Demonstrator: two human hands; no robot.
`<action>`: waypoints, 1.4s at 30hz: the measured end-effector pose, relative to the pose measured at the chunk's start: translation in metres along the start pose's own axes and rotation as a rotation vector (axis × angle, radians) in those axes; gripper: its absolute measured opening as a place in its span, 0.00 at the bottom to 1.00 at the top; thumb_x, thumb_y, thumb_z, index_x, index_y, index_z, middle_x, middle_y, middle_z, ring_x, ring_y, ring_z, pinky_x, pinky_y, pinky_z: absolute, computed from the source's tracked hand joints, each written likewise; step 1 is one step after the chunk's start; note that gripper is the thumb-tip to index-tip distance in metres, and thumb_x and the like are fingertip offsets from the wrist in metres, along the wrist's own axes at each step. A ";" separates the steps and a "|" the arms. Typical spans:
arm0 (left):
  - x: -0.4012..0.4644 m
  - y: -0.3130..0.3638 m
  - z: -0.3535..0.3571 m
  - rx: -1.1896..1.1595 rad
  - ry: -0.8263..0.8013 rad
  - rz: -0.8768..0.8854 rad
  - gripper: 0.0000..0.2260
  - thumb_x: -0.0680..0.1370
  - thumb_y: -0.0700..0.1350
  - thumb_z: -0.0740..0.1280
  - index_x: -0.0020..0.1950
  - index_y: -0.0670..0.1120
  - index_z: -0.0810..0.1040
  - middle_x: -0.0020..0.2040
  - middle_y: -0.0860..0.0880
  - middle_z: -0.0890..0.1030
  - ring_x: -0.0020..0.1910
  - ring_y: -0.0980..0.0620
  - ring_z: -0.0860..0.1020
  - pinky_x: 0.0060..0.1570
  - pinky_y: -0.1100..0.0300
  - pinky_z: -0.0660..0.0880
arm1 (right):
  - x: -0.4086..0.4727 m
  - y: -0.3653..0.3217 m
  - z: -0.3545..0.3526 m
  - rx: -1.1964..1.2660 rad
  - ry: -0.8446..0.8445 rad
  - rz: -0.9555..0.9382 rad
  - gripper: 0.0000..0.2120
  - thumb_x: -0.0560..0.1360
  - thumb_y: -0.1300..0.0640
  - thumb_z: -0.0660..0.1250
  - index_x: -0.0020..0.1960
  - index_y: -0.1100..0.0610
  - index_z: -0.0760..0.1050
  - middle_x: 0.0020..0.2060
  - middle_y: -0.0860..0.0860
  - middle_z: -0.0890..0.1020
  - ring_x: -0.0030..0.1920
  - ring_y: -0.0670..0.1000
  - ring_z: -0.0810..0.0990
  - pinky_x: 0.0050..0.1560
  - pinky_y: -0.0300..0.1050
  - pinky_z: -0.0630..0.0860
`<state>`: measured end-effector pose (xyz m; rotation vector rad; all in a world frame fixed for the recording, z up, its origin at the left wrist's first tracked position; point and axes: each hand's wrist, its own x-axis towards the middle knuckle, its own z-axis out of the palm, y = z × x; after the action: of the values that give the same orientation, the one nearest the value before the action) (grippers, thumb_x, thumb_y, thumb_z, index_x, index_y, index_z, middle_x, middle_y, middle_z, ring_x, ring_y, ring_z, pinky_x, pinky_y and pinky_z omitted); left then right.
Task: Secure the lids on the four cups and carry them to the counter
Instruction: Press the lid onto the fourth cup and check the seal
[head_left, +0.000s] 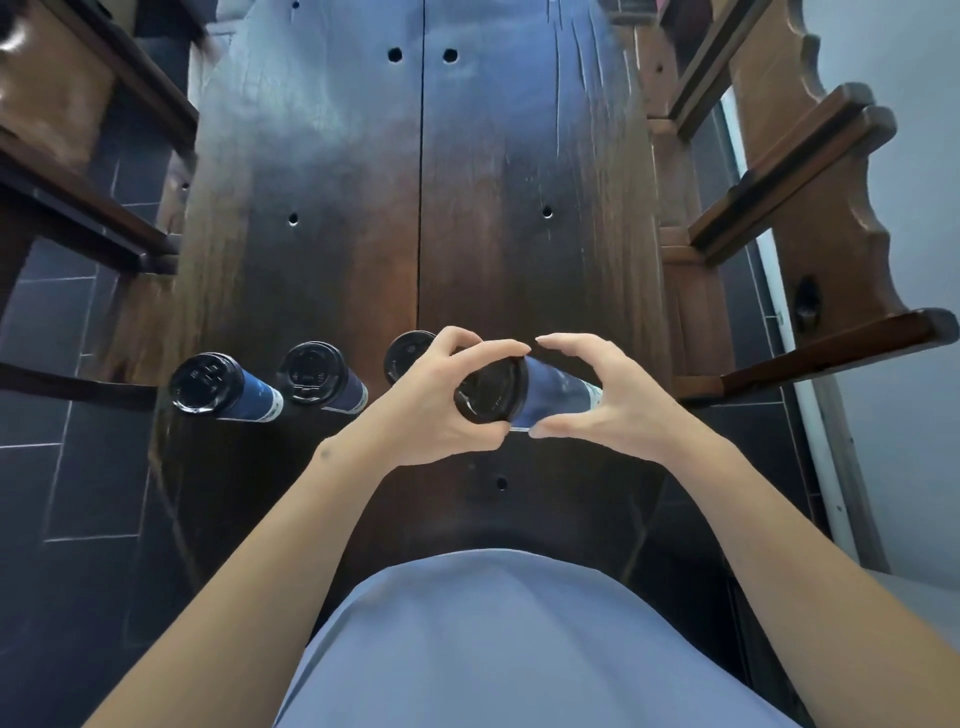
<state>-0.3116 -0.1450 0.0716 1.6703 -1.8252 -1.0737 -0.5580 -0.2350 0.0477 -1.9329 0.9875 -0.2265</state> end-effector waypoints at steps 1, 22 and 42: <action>-0.006 0.000 0.000 -0.040 0.015 -0.003 0.35 0.70 0.52 0.74 0.77 0.59 0.72 0.65 0.54 0.70 0.67 0.51 0.71 0.62 0.55 0.81 | -0.006 -0.002 0.000 0.007 0.022 0.001 0.40 0.64 0.37 0.79 0.73 0.37 0.67 0.67 0.26 0.70 0.69 0.37 0.69 0.69 0.42 0.68; -0.069 -0.010 -0.025 -0.693 0.065 -0.046 0.45 0.70 0.46 0.83 0.81 0.66 0.65 0.73 0.54 0.77 0.70 0.45 0.79 0.64 0.52 0.81 | -0.064 -0.059 -0.004 0.465 0.186 -0.094 0.30 0.69 0.56 0.80 0.69 0.47 0.75 0.59 0.40 0.78 0.67 0.51 0.78 0.52 0.43 0.84; -0.061 0.026 -0.061 -0.751 0.104 0.089 0.39 0.68 0.44 0.82 0.76 0.63 0.74 0.68 0.47 0.82 0.61 0.47 0.84 0.45 0.53 0.86 | -0.072 -0.099 -0.017 0.592 0.302 -0.113 0.23 0.72 0.50 0.77 0.64 0.36 0.76 0.58 0.40 0.79 0.65 0.43 0.77 0.51 0.39 0.82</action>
<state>-0.2706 -0.1019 0.1396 1.1504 -1.1860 -1.3733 -0.5604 -0.1695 0.1530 -1.4284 0.8742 -0.8011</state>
